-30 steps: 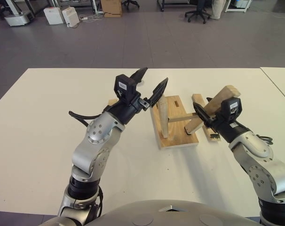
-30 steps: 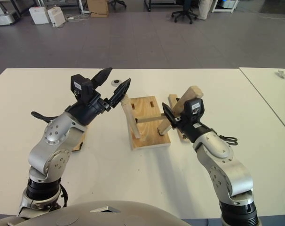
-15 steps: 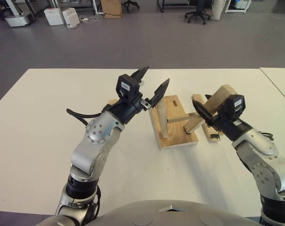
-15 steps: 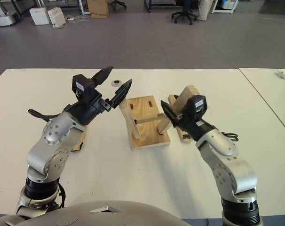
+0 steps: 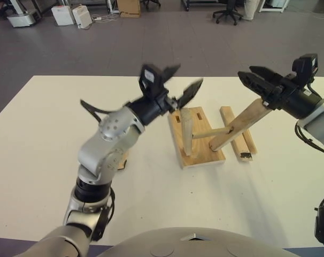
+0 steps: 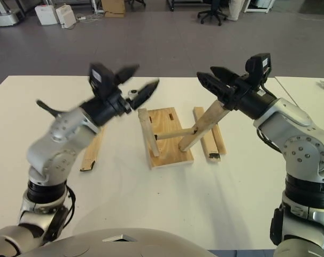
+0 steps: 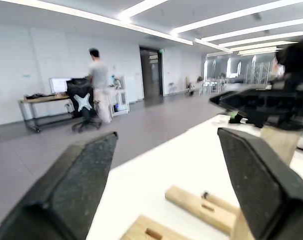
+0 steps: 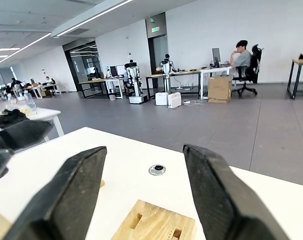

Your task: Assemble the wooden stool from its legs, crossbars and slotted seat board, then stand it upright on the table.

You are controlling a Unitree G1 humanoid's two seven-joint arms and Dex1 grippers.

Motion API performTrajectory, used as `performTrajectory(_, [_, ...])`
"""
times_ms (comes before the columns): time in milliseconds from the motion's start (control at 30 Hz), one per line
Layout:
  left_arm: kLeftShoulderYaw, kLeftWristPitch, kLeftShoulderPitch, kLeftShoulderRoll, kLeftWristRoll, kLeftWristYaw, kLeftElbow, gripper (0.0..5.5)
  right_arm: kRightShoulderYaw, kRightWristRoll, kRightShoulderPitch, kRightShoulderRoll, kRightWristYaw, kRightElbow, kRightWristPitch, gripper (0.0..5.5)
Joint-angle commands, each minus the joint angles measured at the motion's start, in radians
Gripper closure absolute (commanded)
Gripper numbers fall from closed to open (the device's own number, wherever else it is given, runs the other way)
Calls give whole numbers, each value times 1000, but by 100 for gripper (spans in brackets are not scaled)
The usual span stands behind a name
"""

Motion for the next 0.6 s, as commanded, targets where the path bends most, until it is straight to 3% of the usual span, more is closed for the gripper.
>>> performTrajectory(33, [-110,-85,170,28,129,-53,188,181,143,-34,126,86,31,-12,49,267])
performTrajectory(200, [6,-63,-1,2,30,-14,48,181,62,41,-12,84,1,-17,50,267])
performTrajectory(367, [175,74,-237,-4,-139,48,-111,181,-80,226,-303,19,-65,66,81,267])
performTrajectory(500, [140,113,-160,32,-132,6,-130,181,-31,108,-159,-10,-2,44,87,267])
performTrajectory(600, [-2,14,58,141,31,-103,-4,181,41,-12,92,30,58,2,46,267])
